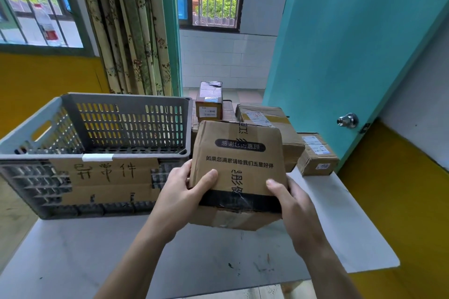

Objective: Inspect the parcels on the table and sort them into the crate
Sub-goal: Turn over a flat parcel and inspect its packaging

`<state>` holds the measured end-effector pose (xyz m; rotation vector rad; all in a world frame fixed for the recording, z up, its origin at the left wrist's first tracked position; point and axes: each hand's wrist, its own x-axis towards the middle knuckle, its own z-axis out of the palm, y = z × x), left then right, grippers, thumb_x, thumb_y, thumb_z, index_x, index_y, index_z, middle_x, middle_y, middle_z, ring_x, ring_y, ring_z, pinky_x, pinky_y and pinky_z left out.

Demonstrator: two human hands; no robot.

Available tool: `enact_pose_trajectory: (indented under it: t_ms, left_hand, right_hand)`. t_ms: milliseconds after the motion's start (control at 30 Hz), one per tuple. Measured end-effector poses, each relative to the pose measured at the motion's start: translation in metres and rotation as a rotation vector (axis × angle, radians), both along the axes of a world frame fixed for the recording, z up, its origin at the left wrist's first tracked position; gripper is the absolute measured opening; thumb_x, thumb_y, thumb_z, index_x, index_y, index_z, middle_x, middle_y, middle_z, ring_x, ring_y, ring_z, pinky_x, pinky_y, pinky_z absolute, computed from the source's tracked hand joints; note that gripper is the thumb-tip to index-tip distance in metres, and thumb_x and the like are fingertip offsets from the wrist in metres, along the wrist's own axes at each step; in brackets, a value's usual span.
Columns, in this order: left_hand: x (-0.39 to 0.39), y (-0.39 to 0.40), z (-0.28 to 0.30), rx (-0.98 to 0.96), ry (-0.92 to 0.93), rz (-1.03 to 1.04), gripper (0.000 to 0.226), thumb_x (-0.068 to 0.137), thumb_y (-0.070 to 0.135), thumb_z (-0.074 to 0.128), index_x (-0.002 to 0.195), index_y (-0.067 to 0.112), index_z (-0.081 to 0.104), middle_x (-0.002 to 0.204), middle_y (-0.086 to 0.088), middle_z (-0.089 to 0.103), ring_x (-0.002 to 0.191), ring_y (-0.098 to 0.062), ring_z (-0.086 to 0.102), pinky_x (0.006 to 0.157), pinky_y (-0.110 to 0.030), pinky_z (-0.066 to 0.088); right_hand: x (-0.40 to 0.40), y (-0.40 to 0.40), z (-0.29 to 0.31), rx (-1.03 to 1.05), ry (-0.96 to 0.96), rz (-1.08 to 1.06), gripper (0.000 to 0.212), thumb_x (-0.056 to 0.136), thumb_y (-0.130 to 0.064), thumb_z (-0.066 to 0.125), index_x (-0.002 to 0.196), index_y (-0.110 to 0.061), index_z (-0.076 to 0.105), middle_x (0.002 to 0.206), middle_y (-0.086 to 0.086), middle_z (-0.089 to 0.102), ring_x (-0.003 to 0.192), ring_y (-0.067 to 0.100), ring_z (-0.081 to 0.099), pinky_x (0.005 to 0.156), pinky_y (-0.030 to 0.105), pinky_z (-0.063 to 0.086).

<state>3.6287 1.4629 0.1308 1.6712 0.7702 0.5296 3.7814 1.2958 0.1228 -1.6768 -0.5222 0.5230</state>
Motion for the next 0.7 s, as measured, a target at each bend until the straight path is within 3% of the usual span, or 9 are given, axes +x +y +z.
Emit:
enact_pose_trajectory:
  t_ms: [67,133,267,400,500,600,700]
  left_hand:
    - [0.000,0.000,-0.003,-0.005,-0.027,-0.009,0.046,0.088,0.058,0.072,0.130,0.042,0.062,0.129,0.008,0.061,0.110,-0.006,0.068,0.095,-0.035,0.060]
    - [-0.001,0.002,-0.006,-0.037,-0.053,-0.015,0.045,0.091,0.048,0.074,0.132,0.036,0.060,0.131,0.006,0.062,0.111,-0.009,0.069,0.094,-0.033,0.060]
    - [0.003,0.003,0.001,-0.106,-0.030,0.009,0.041,0.092,0.051,0.070,0.122,0.029,0.053,0.119,0.001,0.071,0.103,-0.012,0.073,0.079,-0.029,0.062]
    - [0.008,-0.006,0.005,-0.093,0.006,0.073,0.047,0.086,0.057,0.068,0.113,0.026,0.045,0.107,0.002,0.071,0.090,-0.010,0.075,0.068,-0.030,0.064]
    - [0.008,-0.010,0.001,-0.089,-0.039,0.075,0.052,0.084,0.052,0.072,0.120,0.027,0.044,0.114,0.005,0.069,0.094,-0.006,0.073,0.072,-0.028,0.063]
    - [0.007,-0.004,-0.007,-0.103,-0.109,0.030,0.088,0.075,0.055,0.076,0.149,0.036,0.034,0.131,0.012,0.064,0.112,-0.009,0.069,0.090,-0.037,0.062]
    - [0.009,0.001,-0.006,-0.065,-0.084,-0.002,0.103,0.073,0.069,0.079,0.157,0.048,0.024,0.139,0.012,0.059,0.121,-0.015,0.065,0.098,-0.043,0.059]
  right_hand:
    - [0.001,0.002,-0.003,-0.026,-0.058,-0.055,0.022,0.095,-0.053,0.060,0.112,-0.040,0.067,0.105,-0.018,0.075,0.105,0.008,0.067,0.096,0.036,0.057]
    - [0.002,0.003,-0.003,-0.037,-0.090,-0.065,0.016,0.097,-0.047,0.062,0.108,-0.038,0.069,0.104,-0.019,0.075,0.104,0.007,0.068,0.096,0.035,0.057]
    - [0.004,0.000,0.001,-0.026,-0.079,-0.020,0.011,0.098,-0.042,0.060,0.109,-0.041,0.063,0.100,-0.021,0.074,0.101,0.008,0.068,0.081,0.023,0.059]
    - [0.004,0.006,0.008,-0.038,-0.073,-0.061,0.027,0.092,-0.059,0.054,0.107,-0.037,0.055,0.100,-0.015,0.071,0.096,0.010,0.066,0.068,0.021,0.058]
    - [0.006,0.012,0.013,-0.070,-0.141,-0.117,0.042,0.079,-0.070,0.050,0.102,-0.035,0.052,0.098,-0.015,0.068,0.091,0.010,0.065,0.063,0.020,0.055]
    - [0.007,0.012,0.008,-0.074,-0.174,-0.110,0.039,0.078,-0.067,0.051,0.100,-0.035,0.052,0.098,-0.018,0.067,0.091,0.009,0.065,0.063,0.019,0.054]
    - [0.005,0.009,0.002,-0.031,-0.170,-0.122,0.040,0.078,-0.065,0.053,0.102,-0.033,0.054,0.100,-0.018,0.070,0.094,0.009,0.067,0.069,0.025,0.058]
